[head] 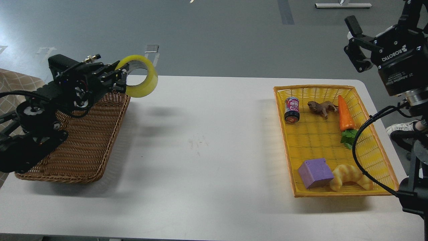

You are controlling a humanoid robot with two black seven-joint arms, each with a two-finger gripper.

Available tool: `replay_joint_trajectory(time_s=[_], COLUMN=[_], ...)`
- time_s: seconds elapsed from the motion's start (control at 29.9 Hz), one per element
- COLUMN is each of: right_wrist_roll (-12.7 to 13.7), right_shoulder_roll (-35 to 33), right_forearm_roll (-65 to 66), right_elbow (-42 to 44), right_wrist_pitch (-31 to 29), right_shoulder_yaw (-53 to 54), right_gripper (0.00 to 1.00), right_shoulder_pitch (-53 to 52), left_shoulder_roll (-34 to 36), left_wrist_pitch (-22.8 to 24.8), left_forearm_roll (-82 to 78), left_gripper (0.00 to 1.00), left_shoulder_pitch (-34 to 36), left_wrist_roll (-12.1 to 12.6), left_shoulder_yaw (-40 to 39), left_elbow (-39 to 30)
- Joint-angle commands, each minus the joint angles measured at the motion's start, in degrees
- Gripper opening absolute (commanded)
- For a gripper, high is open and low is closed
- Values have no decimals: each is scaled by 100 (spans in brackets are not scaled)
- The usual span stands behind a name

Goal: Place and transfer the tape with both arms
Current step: 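Lift the tape roll and carry it over the wicker basket, then lower the tape roll into the wicker basket and release it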

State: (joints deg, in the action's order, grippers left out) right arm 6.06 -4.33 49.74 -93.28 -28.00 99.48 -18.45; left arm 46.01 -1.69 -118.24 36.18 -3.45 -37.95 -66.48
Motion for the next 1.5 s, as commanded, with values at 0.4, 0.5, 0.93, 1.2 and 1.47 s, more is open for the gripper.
replay_joint_trajectory(time_s=[0.4,0.5,0.93,1.2,1.47], right_wrist_roll=[-9,-9,-9,-9,-9], right_shoulder_roll=[142,142,160,142,142], right_forearm_roll=[0,0,0,0,0], right_elbow=[3,3,-15,-24,-32], right_wrist_pitch=[0,0,0,0,0], right_shoulder_yaw=[1,1,1,10,10], right_gripper=[100,100,100,100,100], right_shoulder_pitch=[342,412,500,544,579], left_shoulder_roll=[804,804,708,549,523], left_wrist_pitch=[-1649,-1773,-1923,-1923,-1923], left_forearm_roll=[117,239,530,723,1125], left_gripper=[0,0,0,57,94], left_shoulder_pitch=[-1596,-1763,-2186,-2168,-2177], left_wrist_roll=[-313,-463,-507,-525,-936], left_shoulder_yaw=[50,51,68,68,59], left_elbow=[714,785,960,1382,1400])
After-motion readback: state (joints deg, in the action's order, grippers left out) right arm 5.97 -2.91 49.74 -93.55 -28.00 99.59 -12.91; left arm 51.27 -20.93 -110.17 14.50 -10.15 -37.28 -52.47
